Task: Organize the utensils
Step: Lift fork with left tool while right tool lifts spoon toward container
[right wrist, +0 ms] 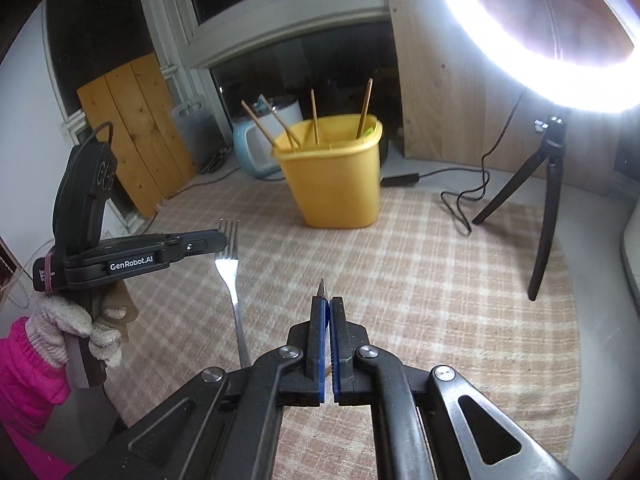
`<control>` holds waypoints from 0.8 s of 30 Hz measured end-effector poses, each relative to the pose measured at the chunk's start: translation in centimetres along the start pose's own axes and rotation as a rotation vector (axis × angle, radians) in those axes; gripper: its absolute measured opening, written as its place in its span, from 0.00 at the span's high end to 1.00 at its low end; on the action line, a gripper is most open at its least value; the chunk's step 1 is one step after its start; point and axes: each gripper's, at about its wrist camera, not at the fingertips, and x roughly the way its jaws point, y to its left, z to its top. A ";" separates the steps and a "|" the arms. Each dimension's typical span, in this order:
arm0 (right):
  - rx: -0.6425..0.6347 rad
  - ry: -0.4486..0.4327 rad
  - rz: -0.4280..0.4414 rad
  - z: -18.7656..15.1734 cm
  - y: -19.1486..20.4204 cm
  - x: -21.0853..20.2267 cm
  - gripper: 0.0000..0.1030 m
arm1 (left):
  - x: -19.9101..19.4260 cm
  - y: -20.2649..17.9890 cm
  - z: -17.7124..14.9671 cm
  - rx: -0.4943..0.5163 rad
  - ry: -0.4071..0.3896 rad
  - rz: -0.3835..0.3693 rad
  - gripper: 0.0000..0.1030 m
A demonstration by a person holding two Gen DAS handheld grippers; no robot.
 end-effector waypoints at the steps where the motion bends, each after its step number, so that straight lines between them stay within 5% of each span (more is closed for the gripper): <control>1: 0.001 -0.007 -0.002 0.1 0.0 -0.4 1.00 | -0.5 0.0 0.2 0.000 -0.010 0.001 1.00; 24: -0.024 -0.198 -0.068 4.1 2.5 -5.4 1.00 | -7.2 0.6 5.1 0.029 -0.202 -0.001 1.00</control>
